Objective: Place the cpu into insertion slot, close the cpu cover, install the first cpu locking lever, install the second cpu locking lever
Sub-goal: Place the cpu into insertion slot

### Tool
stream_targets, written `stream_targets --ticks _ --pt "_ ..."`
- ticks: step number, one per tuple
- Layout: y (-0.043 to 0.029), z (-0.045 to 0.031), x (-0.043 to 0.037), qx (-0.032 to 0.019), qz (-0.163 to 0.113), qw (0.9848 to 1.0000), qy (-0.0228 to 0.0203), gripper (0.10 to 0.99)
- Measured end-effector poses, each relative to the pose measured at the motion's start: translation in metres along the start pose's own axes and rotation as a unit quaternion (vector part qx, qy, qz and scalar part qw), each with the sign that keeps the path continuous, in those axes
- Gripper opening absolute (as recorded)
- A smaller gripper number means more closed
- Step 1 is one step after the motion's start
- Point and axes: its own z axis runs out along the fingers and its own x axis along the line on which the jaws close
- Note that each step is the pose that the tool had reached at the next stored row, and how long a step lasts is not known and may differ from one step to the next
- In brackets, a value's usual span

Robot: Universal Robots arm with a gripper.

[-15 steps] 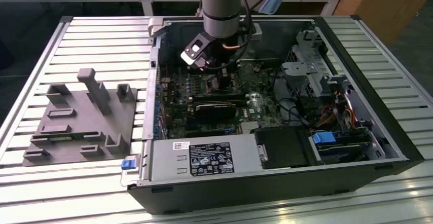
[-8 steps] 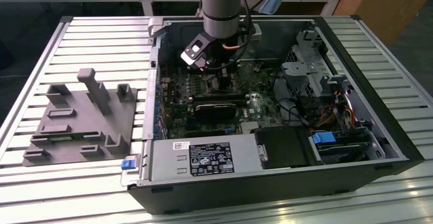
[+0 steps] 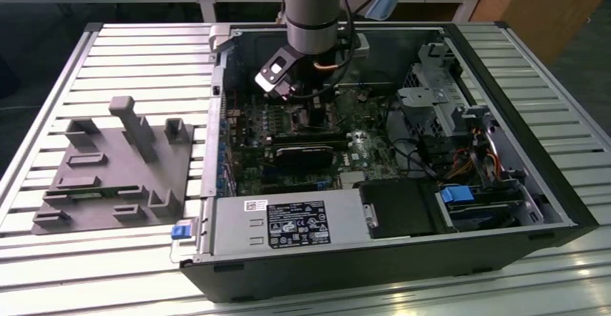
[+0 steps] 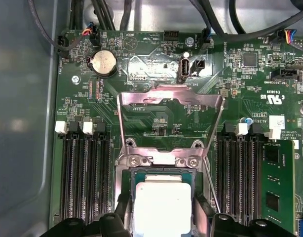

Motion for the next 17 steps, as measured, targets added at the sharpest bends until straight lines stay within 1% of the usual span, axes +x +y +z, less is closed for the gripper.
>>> stream_targets --ticks 6,10,11,12,13,14,15,16,17 --pt "0.0008 -0.0109 0.0001 0.0002 0.000 1.0000 0.0001 0.612" --pt "0.0016 -0.0173 0.0001 0.0025 0.000 1.0000 0.0002 0.600" --pt "0.0022 -0.0182 0.0001 0.0039 0.000 1.0000 0.0003 0.533" --pt "0.0030 -0.0187 0.0001 0.0059 0.000 1.0000 0.0004 0.533" --pt "0.0040 -0.0192 0.0000 0.0082 0.000 1.0000 0.0004 0.471" --pt "0.0051 -0.0197 -0.0001 0.0108 0.000 0.9999 0.0004 0.471" --pt "0.0062 -0.0200 -0.0003 0.0134 0.000 0.9999 0.0004 0.416" --pt "0.0071 -0.0201 -0.0005 0.0155 0.000 0.9999 0.0004 0.416" --pt "0.0075 -0.0205 -0.0006 0.0169 0.000 0.9999 0.0004 0.357"
